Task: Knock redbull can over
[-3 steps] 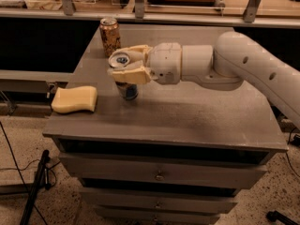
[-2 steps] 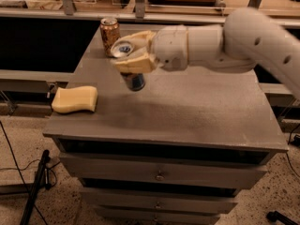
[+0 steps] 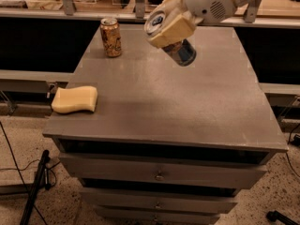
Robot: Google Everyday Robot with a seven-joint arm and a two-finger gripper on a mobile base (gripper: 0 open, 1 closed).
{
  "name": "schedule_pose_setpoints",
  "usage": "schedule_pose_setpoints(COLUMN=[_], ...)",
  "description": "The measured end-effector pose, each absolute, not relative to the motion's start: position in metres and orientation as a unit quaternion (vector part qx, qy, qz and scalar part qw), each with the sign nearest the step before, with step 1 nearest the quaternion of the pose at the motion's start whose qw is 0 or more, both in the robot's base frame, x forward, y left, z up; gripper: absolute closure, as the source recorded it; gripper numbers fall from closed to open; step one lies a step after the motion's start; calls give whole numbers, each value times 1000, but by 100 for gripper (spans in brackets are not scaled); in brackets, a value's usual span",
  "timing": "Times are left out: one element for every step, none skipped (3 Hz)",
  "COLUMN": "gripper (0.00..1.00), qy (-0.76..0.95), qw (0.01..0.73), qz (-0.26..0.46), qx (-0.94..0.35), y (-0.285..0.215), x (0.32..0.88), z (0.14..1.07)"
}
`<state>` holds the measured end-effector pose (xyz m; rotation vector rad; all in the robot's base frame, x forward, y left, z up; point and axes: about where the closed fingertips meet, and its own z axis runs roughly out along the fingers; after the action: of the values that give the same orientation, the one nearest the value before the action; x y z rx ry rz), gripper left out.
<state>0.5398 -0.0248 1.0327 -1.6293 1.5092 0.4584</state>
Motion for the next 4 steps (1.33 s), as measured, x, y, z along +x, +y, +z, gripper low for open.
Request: schedule_pose_setpoints(gripper=[100, 100, 100, 100], qy=[649, 680, 692, 695], qw=[334, 269, 229, 194], qz=[116, 74, 61, 55], qx=[-674, -678, -682, -690], y=[-56, -84, -89, -82], x=[537, 535, 535, 538], z=[1019, 991, 954, 919])
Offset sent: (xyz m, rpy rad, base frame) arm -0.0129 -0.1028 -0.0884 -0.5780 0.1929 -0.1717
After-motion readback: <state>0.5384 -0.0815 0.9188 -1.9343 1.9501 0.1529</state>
